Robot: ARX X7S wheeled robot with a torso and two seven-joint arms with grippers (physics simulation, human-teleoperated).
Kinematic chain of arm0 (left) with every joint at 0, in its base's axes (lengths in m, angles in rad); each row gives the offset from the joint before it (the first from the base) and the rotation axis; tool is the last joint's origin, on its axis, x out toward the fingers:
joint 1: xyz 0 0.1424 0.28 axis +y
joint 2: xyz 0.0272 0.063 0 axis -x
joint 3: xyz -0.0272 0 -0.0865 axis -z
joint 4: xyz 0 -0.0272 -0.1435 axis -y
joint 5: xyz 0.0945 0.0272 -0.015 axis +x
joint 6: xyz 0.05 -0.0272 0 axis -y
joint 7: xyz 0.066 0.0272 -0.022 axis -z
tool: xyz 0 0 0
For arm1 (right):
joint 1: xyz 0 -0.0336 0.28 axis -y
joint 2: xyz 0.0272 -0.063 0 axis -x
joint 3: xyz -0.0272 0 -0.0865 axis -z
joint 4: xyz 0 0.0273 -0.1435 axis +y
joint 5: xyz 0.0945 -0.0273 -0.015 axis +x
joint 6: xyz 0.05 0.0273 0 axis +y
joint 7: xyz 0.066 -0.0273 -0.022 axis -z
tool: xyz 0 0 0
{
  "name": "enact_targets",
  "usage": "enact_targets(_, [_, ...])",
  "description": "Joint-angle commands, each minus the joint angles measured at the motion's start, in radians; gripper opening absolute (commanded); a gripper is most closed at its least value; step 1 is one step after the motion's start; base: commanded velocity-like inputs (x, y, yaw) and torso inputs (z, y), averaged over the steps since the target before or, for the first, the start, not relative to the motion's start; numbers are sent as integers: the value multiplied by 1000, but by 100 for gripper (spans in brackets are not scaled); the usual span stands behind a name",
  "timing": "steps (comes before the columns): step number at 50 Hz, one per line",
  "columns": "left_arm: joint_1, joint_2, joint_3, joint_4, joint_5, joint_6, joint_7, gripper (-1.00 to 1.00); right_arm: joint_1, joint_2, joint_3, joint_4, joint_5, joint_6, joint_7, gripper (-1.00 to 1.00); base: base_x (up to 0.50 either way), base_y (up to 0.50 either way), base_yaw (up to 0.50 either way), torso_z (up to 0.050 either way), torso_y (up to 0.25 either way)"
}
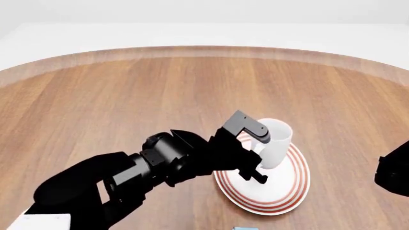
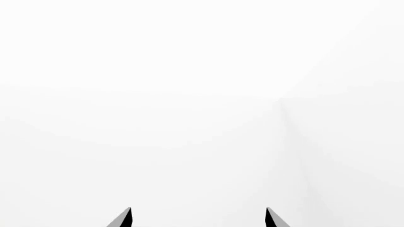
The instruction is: Pick up the white mug and put it on the plate, and put the chocolate pudding to the right of the plate.
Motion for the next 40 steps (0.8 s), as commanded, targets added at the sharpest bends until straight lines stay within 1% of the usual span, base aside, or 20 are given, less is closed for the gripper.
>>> enact_targets(1, [10, 1, 15, -13, -32, 22, 3, -100, -1, 0, -4, 6, -2, -4, 0, 100, 0, 0, 0, 0, 0])
enact_targets(31, [50, 1, 14, -24, 1, 26, -7, -100, -5, 5, -10, 17, -1, -13, 6, 100, 0, 0, 0, 0, 0])
enact_targets(32, [53, 1, 15, -24, 6, 26, -9, 100, -5, 5, -10, 16, -1, -14, 6, 100, 0, 0, 0, 0, 0])
enact_targets(40, [55, 1, 12, -27, 14, 28, -15, 100, -4, 7, -13, 16, -3, -14, 8, 100, 0, 0, 0, 0, 0])
